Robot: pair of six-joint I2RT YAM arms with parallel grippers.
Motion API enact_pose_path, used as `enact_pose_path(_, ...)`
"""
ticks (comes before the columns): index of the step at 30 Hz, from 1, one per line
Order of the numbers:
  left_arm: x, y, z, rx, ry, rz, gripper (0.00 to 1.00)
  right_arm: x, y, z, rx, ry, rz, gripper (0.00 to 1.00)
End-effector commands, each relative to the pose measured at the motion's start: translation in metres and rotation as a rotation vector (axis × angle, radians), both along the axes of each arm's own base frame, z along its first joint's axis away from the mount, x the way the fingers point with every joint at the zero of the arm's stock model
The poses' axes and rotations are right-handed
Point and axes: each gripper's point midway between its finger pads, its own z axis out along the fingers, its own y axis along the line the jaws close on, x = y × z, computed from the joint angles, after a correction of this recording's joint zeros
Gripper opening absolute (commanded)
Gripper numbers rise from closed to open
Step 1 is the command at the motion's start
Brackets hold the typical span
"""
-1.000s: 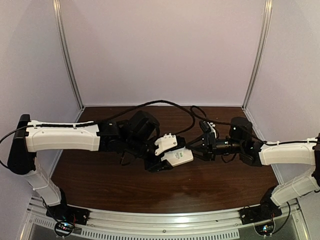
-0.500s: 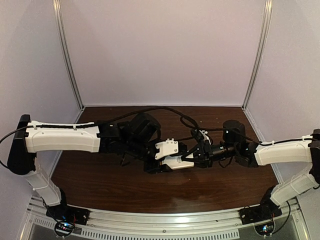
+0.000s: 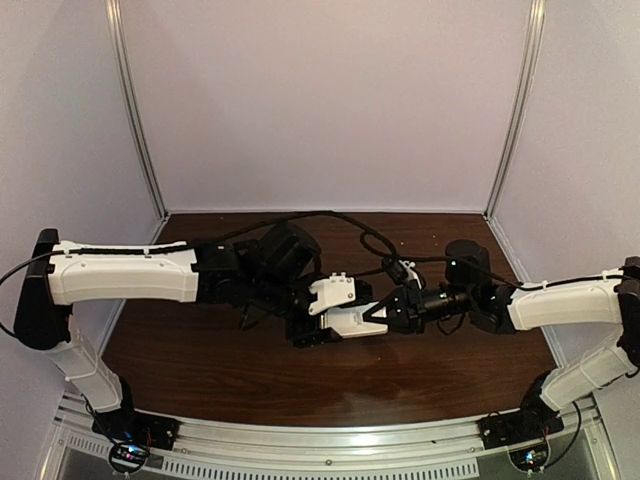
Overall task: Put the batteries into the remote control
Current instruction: Pass from the left arm to the right, then pass from the right arm to the left
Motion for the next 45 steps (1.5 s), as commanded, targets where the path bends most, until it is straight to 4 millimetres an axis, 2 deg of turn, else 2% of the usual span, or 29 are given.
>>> enact_pose_path(1, 0.04, 0.013, 0.052, -0.157, -0.038, 0.184, 0.79, 0.018, -0.015, 0.013, 0.037, -0.027, -0.074, 0.0)
enact_pose_path(3, 0.061, 0.029, 0.058, -0.192, -0.011, 0.278, 0.83, 0.03, -0.027, 0.012, 0.032, -0.029, -0.129, 0.0)
enact_pose_path(5, 0.084, 0.045, 0.051, -0.186, 0.02, 0.383, 0.83, 0.041, -0.04, 0.009, 0.028, -0.027, -0.18, 0.0)
enact_pose_path(6, 0.097, 0.054, 0.044, -0.167, 0.031, 0.442, 0.82, 0.046, -0.046, 0.008, 0.024, -0.024, -0.206, 0.0)
enact_pose_path(9, 0.115, 0.066, 0.009, -0.081, 0.106, 0.538, 0.73, 0.057, -0.064, 0.001, 0.004, -0.029, -0.274, 0.0)
enact_pose_path(14, 0.129, 0.066, -0.046, 0.046, 0.214, 0.62, 0.58, 0.06, -0.074, -0.012, -0.029, -0.032, -0.3, 0.0)
enact_pose_path(17, 0.136, 0.062, -0.068, 0.091, 0.23, 0.643, 0.52, 0.06, -0.077, -0.022, -0.061, -0.03, -0.303, 0.0)
enact_pose_path(19, 0.141, 0.059, -0.074, 0.097, 0.234, 0.66, 0.5, 0.059, -0.078, -0.027, -0.069, -0.029, -0.301, 0.0)
enact_pose_path(21, 0.131, 0.043, -0.065, 0.024, 0.287, 0.579, 0.52, 0.058, -0.078, -0.031, -0.074, -0.03, -0.299, 0.0)
enact_pose_path(23, 0.107, 0.022, -0.044, -0.104, 0.347, 0.411, 0.63, 0.058, -0.078, -0.035, -0.08, -0.027, -0.295, 0.0)
enact_pose_path(24, 0.1, 0.014, -0.027, -0.182, 0.324, 0.334, 0.69, 0.057, -0.077, -0.037, -0.082, -0.024, -0.292, 0.0)
enact_pose_path(25, 0.089, 0.014, -0.02, -0.206, 0.3, 0.275, 0.72, 0.056, -0.076, -0.041, -0.086, -0.016, -0.282, 0.0)
enact_pose_path(28, 0.059, 0.003, 0.008, -0.303, 0.188, 0.082, 0.94, 0.051, -0.067, -0.045, -0.079, -0.006, -0.248, 0.0)
enact_pose_path(30, 0.045, -0.002, 0.015, -0.32, 0.128, -0.004, 0.97, 0.048, -0.06, -0.045, -0.074, -0.005, -0.222, 0.0)
enact_pose_path(34, 0.03, -0.02, 0.019, -0.305, 0.034, -0.127, 0.97, 0.048, -0.051, -0.044, -0.07, -0.009, -0.198, 0.0)
enact_pose_path(39, 0.022, -0.043, 0.001, -0.222, -0.036, -0.219, 0.97, 0.044, -0.044, -0.039, -0.059, -0.013, -0.171, 0.0)
enact_pose_path(45, 0.028, -0.058, -0.009, -0.187, -0.067, -0.243, 0.97, 0.039, -0.039, -0.037, -0.044, -0.006, -0.147, 0.0)
